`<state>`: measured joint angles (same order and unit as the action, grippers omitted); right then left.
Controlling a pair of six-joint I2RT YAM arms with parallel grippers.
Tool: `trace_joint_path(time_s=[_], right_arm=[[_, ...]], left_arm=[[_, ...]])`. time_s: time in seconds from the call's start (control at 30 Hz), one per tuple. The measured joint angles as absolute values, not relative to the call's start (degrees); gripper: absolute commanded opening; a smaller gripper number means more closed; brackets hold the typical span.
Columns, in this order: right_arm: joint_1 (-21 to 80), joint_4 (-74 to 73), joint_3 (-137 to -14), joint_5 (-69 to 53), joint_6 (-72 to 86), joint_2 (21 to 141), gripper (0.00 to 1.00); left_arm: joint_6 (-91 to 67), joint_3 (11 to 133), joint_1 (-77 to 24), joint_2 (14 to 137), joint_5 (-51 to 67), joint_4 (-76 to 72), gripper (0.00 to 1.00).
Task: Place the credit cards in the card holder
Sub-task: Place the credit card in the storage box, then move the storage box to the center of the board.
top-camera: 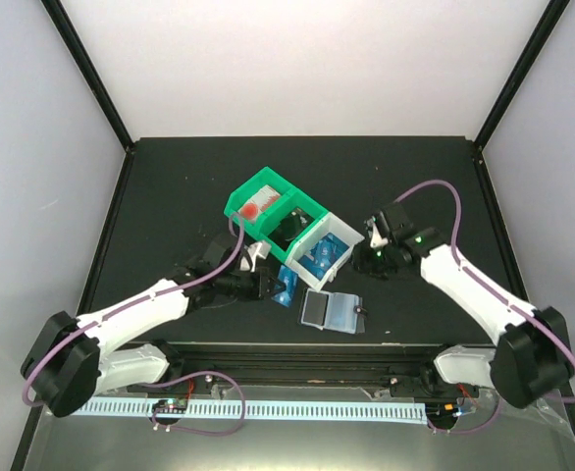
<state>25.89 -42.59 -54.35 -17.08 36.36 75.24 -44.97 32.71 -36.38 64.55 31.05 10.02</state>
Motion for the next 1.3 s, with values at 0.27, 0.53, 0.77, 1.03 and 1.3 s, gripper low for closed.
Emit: trace_joint_path(time_s=[0.27, 0.53, 0.77, 1.03, 1.3], right_arm=[[39.7, -45.6, -40.2, -8.5, 41.9, 62.9, 0.47], [51.1, -40.5, -40.6, -3.7, 43.6, 71.6, 0.47], [54.0, -31.4, -46.2, 1.1, 43.4, 83.9, 0.41], [54.0, -29.7, -50.9, 8.7, 44.2, 92.1, 0.32], [53.3, -31.5, -54.7, 15.8, 47.2, 96.7, 0.28]], left_arm=[[-46.0, 31.3, -44.4, 70.1, 28.4, 7.7, 0.02], [-50.2, 27.5, -45.0, 72.4, 21.3, 6.4, 0.01], [-51.8, 23.0, -45.0, 70.4, 18.1, 4.1, 0.02], [-52.3, 21.5, -45.0, 68.1, 16.9, 2.1, 0.02], [-52.8, 20.6, -45.0, 66.6, 17.4, -0.8, 0.02]])
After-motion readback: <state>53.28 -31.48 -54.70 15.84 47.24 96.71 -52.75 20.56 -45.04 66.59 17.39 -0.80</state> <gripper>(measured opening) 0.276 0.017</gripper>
